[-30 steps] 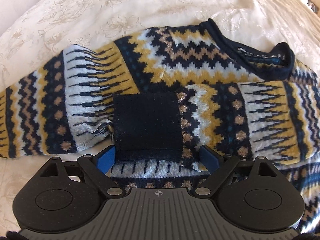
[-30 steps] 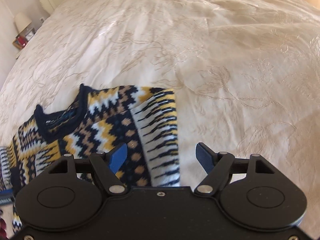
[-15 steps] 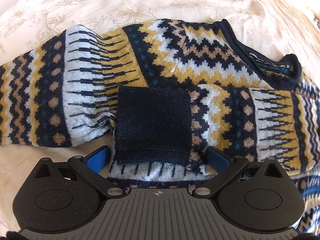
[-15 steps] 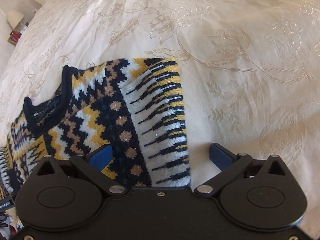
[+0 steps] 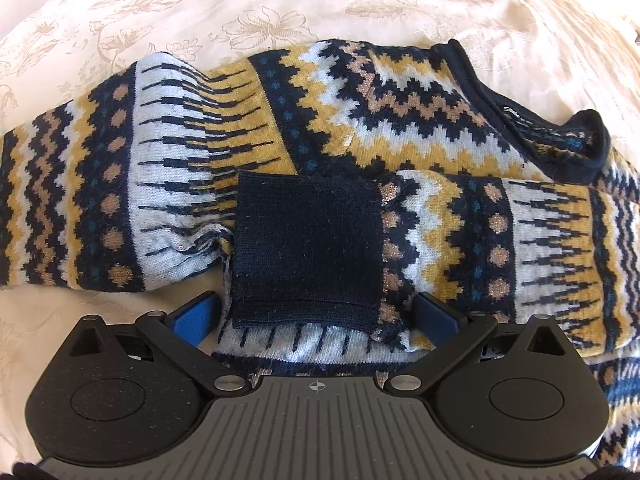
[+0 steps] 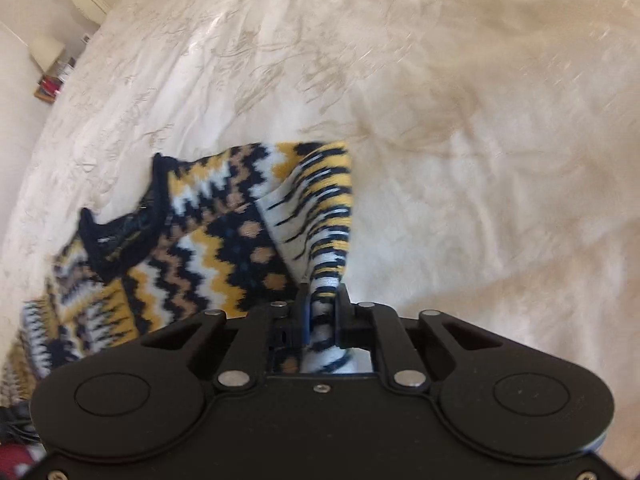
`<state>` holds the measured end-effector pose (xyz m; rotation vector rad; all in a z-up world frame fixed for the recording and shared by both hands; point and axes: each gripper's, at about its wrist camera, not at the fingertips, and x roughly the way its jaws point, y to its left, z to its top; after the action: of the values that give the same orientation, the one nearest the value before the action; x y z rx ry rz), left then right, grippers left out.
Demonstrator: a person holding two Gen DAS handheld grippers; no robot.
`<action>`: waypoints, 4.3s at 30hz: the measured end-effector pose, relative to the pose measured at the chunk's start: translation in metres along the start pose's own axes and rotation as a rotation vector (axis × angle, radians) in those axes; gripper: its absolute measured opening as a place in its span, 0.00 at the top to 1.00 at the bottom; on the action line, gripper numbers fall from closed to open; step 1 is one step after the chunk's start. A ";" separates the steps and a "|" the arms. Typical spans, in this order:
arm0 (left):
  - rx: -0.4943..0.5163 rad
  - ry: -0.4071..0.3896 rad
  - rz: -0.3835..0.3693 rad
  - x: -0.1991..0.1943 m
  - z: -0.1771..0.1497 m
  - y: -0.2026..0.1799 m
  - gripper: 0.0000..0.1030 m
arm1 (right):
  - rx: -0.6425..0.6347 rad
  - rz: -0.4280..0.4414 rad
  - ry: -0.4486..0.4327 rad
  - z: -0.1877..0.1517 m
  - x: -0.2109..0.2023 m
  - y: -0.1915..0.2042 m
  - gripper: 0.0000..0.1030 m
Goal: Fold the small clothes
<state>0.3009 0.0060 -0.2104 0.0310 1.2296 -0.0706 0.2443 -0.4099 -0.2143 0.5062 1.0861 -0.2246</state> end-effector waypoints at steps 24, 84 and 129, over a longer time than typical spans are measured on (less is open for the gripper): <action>-0.075 -0.107 -0.030 -0.098 -0.057 0.021 0.10 | -0.121 0.058 -0.051 -0.074 -0.067 0.008 0.21; -0.533 -0.250 0.062 -0.092 -0.026 0.312 0.10 | -0.344 -0.092 0.068 -0.170 -0.045 0.200 0.10; 0.034 -0.462 -0.392 -0.149 0.025 -0.071 0.92 | -0.209 0.063 -0.036 -0.146 -0.100 0.068 0.10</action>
<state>0.2694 -0.0610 -0.0603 -0.1883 0.7584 -0.4175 0.1122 -0.2850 -0.1599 0.3465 1.0431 -0.0634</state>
